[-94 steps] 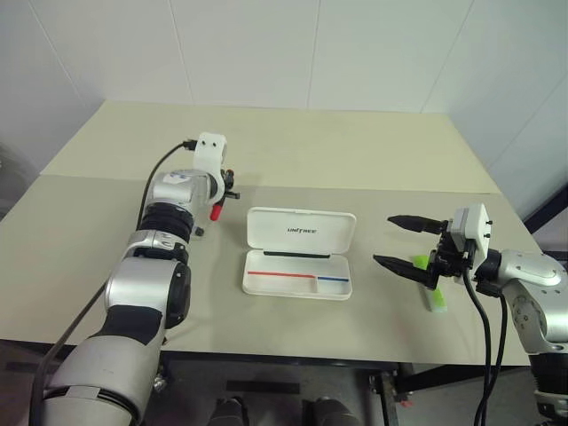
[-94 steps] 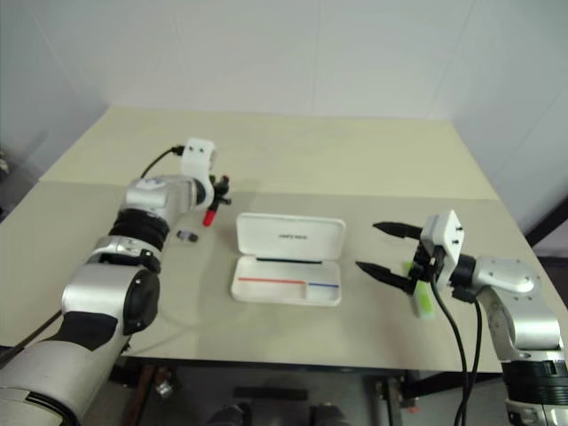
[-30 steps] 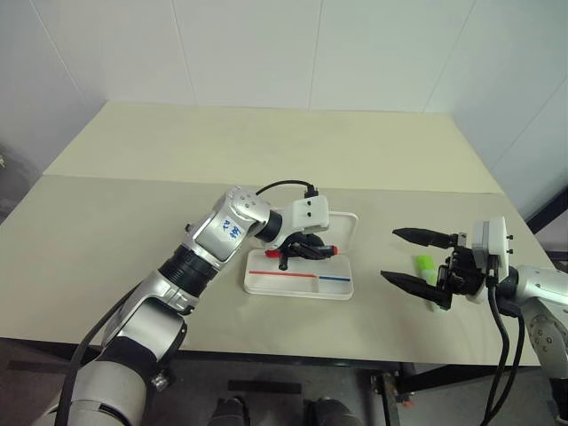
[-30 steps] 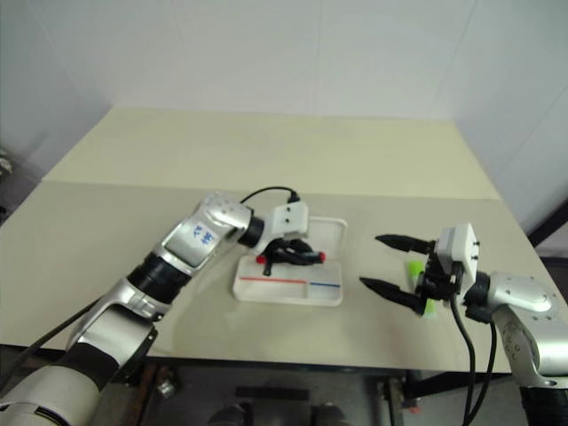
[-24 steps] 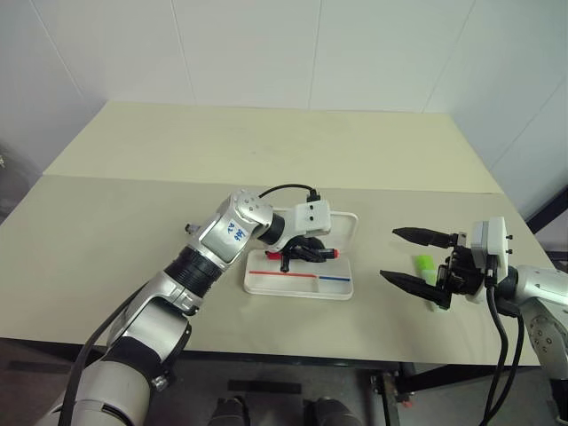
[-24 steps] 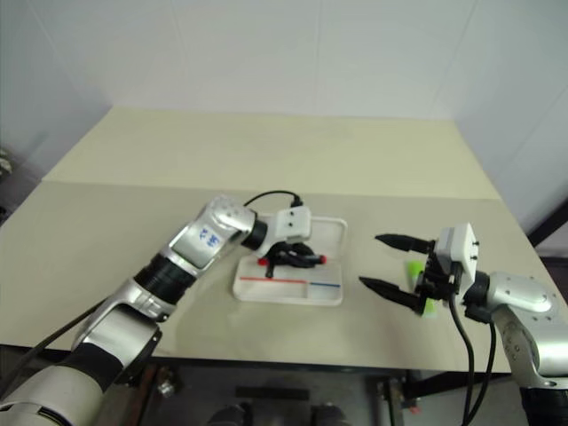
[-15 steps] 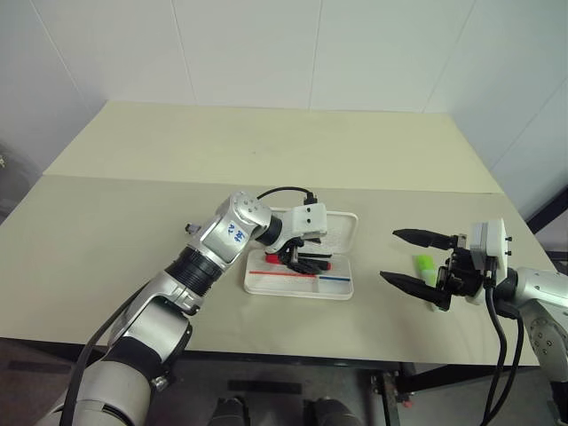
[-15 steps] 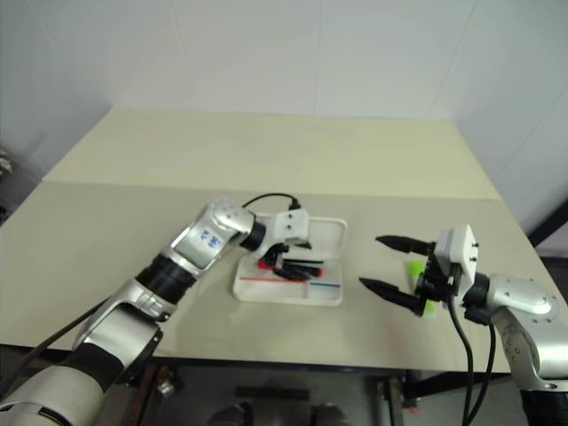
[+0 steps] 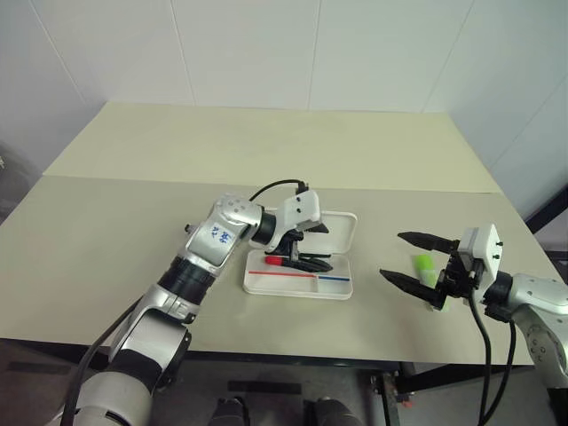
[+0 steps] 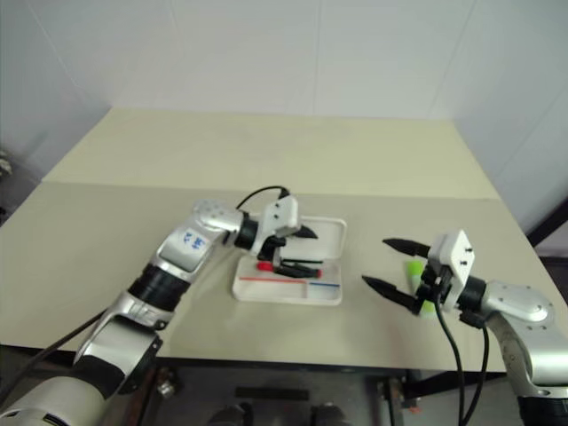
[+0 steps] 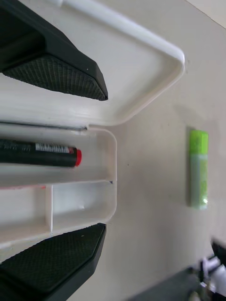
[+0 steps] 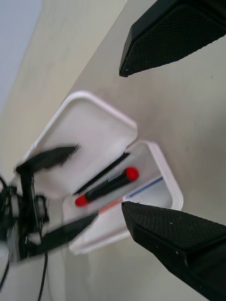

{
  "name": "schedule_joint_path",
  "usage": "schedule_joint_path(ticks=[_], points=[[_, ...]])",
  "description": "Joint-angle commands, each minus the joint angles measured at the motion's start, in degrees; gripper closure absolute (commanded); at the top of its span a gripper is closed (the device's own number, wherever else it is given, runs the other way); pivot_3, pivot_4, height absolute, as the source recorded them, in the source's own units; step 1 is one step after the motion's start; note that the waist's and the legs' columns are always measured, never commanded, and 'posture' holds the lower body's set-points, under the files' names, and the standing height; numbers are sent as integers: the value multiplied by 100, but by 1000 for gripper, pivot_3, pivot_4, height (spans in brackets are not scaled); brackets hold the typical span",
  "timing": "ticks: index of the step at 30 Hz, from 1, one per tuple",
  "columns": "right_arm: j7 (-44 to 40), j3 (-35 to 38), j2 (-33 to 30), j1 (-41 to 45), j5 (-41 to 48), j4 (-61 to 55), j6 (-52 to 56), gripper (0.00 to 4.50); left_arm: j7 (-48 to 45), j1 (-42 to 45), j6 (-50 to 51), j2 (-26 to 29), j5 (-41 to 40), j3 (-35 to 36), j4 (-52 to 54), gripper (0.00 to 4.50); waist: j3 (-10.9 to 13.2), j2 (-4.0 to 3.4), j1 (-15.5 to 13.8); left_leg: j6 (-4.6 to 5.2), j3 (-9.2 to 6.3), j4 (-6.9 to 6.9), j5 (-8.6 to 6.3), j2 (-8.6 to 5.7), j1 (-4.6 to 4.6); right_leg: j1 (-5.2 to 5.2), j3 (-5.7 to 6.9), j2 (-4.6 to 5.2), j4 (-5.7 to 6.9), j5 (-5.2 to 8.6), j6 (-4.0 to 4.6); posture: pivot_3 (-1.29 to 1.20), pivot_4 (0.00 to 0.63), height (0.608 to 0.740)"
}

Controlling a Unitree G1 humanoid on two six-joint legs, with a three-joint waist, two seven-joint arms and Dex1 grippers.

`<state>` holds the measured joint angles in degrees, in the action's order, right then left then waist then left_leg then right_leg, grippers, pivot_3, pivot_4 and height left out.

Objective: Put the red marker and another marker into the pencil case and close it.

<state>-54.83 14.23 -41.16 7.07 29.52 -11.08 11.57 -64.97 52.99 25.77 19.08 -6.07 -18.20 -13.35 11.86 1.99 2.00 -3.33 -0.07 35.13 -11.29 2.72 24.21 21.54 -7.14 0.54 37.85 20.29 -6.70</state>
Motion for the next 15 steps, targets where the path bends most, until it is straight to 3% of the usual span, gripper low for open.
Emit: schedule_joint_path(ticks=[1,15], points=[[595,169,213,-135,-324,-129,-207,0,-233,-292,-132,78,-579,424,571,24,0,-1,-5,0,0,0,0,0,1,0,1,0,0,0,0,0,150,740],[2551,278,1243,-785,-1090,-436,-171,0,229,-1249,-458,224,-1268,1310,1238,24,-1,-2,-5,0,6,2,0,0,-3,-2,-6,1,1,-1,-1,0,150,740]])
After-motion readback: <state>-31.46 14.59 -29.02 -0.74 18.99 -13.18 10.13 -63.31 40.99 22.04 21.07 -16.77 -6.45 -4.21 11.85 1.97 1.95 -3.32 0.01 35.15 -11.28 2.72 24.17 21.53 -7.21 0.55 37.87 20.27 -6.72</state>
